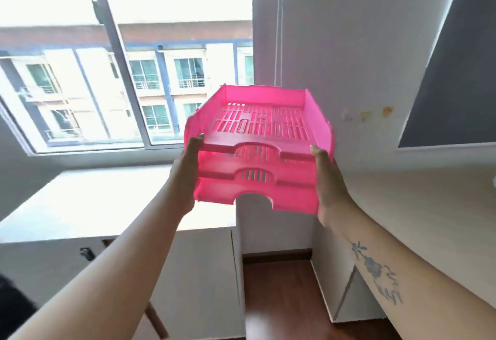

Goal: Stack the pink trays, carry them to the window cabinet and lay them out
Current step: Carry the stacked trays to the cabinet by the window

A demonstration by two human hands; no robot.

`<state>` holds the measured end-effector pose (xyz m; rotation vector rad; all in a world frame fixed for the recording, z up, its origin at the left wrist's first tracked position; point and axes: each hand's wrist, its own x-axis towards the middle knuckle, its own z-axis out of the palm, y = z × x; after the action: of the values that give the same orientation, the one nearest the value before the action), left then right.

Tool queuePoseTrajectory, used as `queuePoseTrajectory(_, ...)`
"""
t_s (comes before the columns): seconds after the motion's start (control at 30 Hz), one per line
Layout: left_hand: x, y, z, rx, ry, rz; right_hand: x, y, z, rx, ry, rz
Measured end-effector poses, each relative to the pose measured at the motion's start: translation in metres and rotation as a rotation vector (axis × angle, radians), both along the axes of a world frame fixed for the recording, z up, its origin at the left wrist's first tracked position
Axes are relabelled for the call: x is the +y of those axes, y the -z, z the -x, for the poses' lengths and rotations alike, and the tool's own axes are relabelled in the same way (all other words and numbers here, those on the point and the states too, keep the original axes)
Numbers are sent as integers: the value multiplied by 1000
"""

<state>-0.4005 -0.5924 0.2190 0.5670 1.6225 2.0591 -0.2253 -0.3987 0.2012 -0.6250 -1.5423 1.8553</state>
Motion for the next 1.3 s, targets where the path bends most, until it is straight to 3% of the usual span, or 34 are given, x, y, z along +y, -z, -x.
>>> queuePoseTrajectory(0.33, -181, -11, 132, -20, -224, 59, -155, 3, 191, 65, -203, -51)
queuePoseTrajectory(0.57, -246, 19, 228, -117, -357, 56, -227, 23, 290, 67, -239, -10)
queuePoseTrajectory(0.87, -257, 99, 288, -196, -430, 126, -240, 84, 351, 1, -242, -59)
queuePoseTrajectory(1.3, -222, 182, 315, -241, -392, 257, -216, 166, 370, -185, -157, -90)
